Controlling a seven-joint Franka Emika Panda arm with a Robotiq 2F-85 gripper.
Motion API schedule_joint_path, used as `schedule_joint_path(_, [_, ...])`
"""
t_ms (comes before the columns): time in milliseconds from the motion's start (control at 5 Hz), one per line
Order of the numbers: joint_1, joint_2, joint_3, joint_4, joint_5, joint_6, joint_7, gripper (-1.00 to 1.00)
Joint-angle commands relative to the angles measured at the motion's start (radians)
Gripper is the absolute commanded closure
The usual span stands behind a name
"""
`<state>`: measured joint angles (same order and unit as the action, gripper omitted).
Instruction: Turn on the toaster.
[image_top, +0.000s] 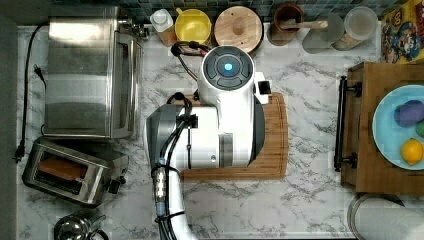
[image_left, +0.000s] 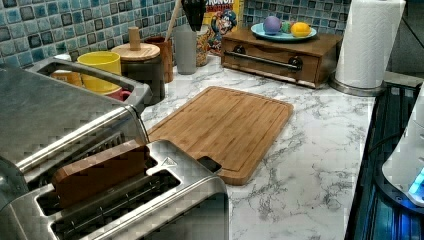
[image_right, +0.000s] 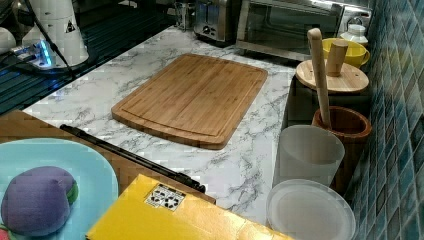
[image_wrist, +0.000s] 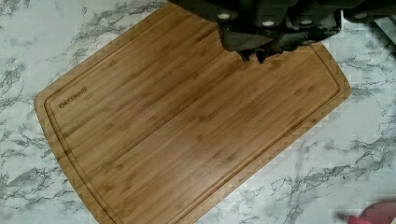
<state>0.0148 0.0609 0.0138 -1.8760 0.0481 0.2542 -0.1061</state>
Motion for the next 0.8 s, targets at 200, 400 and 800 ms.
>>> schedule_joint_path(200, [0.010,-0.040,0.013,-0.069,0.021,0.049,-0.065,1.00])
schedule_joint_path(400, [0.026,-0.072,0.036,-0.112,0.060,0.062,-0.170,1.00])
schedule_joint_path(800, [0.078,-0.125,0.076,-0.171,0.119,0.097,-0.247,1.00])
